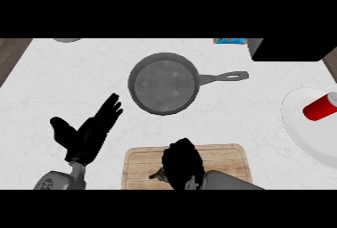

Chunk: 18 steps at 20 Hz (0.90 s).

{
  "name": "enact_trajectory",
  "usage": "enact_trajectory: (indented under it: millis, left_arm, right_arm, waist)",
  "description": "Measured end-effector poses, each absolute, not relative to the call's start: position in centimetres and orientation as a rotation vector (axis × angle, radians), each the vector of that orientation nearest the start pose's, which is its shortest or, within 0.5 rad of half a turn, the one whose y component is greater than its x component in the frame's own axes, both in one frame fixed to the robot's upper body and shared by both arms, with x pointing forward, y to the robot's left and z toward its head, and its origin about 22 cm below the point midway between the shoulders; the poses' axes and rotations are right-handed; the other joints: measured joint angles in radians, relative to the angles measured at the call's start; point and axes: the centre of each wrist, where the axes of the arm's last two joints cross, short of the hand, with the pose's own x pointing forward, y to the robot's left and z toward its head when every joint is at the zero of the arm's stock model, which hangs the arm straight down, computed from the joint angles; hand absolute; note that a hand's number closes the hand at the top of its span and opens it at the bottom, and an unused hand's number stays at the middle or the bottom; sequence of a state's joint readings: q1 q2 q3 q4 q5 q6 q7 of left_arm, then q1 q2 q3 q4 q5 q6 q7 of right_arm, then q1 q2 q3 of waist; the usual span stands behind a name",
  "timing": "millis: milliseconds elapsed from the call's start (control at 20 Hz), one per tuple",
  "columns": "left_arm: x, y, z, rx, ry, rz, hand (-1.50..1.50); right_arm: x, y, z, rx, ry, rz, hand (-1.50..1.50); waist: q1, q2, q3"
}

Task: Pick the eggplant from the cutting board and place it in the pan

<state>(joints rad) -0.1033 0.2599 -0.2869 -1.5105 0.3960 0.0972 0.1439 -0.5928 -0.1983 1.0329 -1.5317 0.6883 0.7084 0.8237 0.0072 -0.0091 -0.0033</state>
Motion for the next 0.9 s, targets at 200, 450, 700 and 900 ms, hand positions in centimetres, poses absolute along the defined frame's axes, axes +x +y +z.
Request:
enact_trajectory:
  millis: [200,450,700,900]
  left_arm:
    - [25.4,21.9,0.8,-0.231,-1.354,-0.093,0.00]
    - [25.7,21.9,1.3,-0.229,-1.356,-0.083,0.00]
    - [25.0,22.1,1.1,-0.232,-1.357,-0.083,0.00]
    - [25.4,21.9,1.4,-0.232,-1.361,-0.074,0.00]
  right_arm:
    - [17.3,0.3,6.6,-0.591,-1.158,2.052,1.50]
    - [14.6,1.3,8.8,-0.621,-1.534,1.815,1.50]
    - [13.0,0.6,11.2,-0.584,-1.804,1.518,1.50]
    - [13.5,-0.2,12.3,-0.510,-1.899,1.295,1.50]
  waist:
    - [0.002,0.004,0.003]
    - [-0.007,0.004,0.005]
    - [-0.009,0.004,0.005]
    - [-0.011,0.008,0.005]
